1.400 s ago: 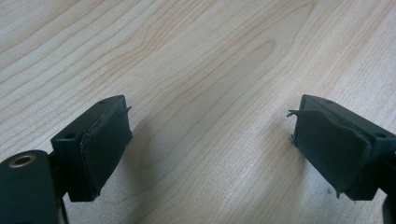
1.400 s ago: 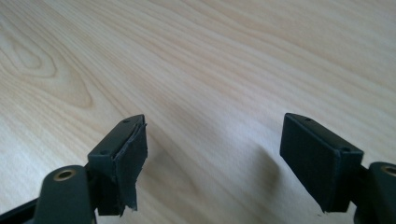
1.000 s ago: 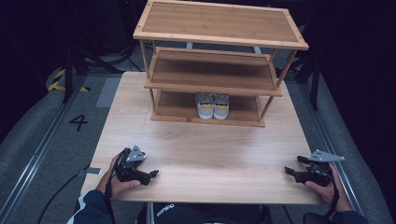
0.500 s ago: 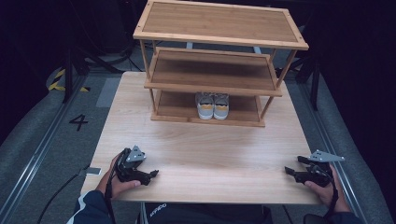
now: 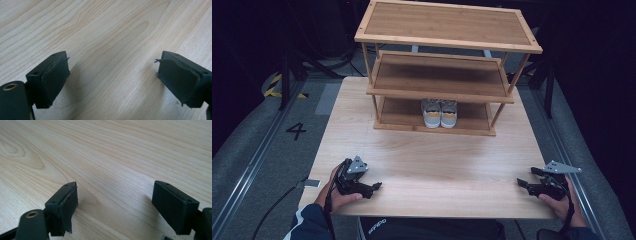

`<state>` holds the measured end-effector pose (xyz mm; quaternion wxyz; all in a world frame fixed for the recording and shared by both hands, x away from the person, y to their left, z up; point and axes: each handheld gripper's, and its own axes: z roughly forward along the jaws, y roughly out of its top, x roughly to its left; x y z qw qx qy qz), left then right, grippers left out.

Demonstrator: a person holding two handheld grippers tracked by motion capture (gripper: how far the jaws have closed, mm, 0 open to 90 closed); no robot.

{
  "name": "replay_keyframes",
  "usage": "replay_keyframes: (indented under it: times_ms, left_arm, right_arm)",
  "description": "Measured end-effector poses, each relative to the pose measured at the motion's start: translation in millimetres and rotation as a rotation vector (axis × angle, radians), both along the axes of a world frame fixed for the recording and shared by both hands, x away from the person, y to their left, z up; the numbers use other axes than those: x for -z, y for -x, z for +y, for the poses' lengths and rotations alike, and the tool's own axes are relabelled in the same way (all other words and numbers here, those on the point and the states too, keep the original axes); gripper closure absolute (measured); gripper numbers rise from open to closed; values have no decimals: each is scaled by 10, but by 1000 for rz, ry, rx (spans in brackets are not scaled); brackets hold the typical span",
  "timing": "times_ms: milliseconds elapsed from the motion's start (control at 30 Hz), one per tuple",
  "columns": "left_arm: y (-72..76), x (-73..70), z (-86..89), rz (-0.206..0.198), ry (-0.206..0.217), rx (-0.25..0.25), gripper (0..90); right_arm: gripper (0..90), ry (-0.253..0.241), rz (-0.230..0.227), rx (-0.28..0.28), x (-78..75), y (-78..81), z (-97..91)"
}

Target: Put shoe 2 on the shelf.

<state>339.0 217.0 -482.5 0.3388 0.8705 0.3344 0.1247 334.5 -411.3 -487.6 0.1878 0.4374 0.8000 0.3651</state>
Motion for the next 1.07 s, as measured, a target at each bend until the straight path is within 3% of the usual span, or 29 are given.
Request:
replay_keyframes:
  times_ms: [1067]
  left_arm:
    - [-24,6,-29,7,6,-18,80]
  right_arm:
    - [196,12,-1,3,0,-26,20]
